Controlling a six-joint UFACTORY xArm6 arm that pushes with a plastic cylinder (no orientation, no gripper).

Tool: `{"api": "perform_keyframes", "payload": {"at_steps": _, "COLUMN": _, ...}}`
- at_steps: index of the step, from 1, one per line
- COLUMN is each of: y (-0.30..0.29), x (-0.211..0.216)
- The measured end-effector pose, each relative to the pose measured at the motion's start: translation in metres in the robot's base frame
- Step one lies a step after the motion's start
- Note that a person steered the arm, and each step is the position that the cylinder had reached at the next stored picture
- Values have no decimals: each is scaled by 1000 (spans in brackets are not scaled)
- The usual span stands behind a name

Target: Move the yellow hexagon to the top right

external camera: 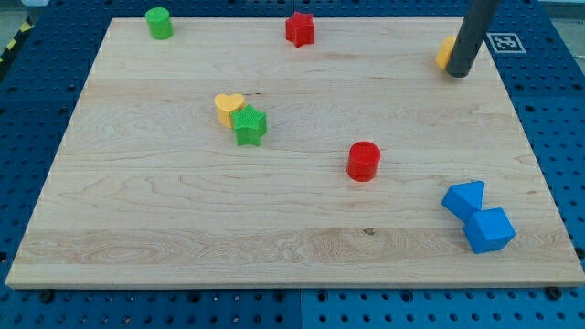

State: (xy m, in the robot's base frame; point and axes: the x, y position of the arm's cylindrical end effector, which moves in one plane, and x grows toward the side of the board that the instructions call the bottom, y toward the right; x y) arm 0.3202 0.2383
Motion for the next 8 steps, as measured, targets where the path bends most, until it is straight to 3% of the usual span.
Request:
{"api": "perform_keyframes", "payload": {"at_steps": 7, "y": -13, "x": -71}}
{"api": "perform_keyframes", "payload": {"at_steps": 8, "y": -14, "x": -63}}
